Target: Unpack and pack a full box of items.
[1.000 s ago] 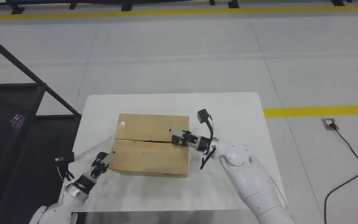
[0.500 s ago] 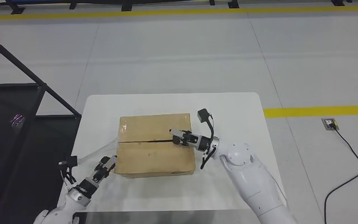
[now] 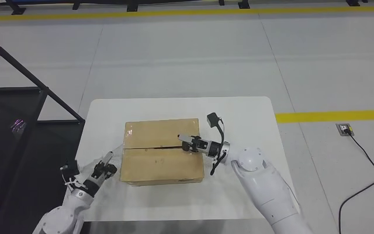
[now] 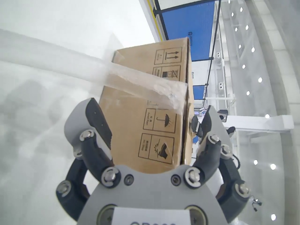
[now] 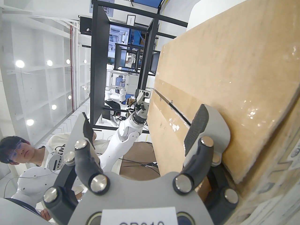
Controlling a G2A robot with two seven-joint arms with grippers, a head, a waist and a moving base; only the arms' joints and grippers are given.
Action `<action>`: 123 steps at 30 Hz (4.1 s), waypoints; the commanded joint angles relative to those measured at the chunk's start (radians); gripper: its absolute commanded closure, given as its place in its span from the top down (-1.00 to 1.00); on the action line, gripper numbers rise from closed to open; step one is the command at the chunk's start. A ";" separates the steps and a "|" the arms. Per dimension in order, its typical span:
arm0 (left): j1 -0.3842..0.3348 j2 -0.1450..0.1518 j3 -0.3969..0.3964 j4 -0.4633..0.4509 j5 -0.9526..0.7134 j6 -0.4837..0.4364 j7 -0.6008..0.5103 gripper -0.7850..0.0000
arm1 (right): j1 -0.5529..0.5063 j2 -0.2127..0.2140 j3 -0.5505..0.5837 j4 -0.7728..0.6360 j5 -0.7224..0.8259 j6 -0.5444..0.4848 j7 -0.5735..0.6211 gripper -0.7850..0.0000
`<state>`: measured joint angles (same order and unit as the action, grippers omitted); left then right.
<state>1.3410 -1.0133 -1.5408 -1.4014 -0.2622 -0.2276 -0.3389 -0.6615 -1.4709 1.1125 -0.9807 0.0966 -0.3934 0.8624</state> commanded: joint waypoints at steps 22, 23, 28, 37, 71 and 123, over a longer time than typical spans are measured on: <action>-0.081 -0.030 0.008 0.029 -0.062 -0.071 0.070 1.00 | 0.027 0.010 -0.009 0.009 0.001 0.041 0.003 1.00; -0.068 -0.030 0.003 0.011 -0.044 -0.083 0.085 1.00 | 0.027 0.011 -0.009 0.009 0.002 0.043 0.004 1.00; -0.008 -0.032 -0.028 -0.076 0.029 -0.121 0.162 1.00 | 0.031 0.012 -0.014 0.007 0.004 0.051 0.003 1.00; 0.065 -0.033 -0.084 -0.211 0.172 -0.156 0.253 1.00 | 0.042 0.012 -0.023 0.025 0.016 0.038 0.009 1.00; 0.062 -0.069 0.037 -0.445 0.518 -0.048 0.283 1.00 | -0.249 0.102 0.157 -0.425 -0.073 -0.185 -0.018 1.00; 0.171 -0.062 -0.254 -0.318 0.238 -0.204 0.001 1.00 | 0.225 0.042 -0.134 0.107 -0.211 -0.186 0.013 1.00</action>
<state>1.5141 -1.0748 -1.7957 -1.7193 -0.0246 -0.4332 -0.3373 -0.4388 -1.4276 0.9857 -0.8766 -0.1164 -0.5708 0.8663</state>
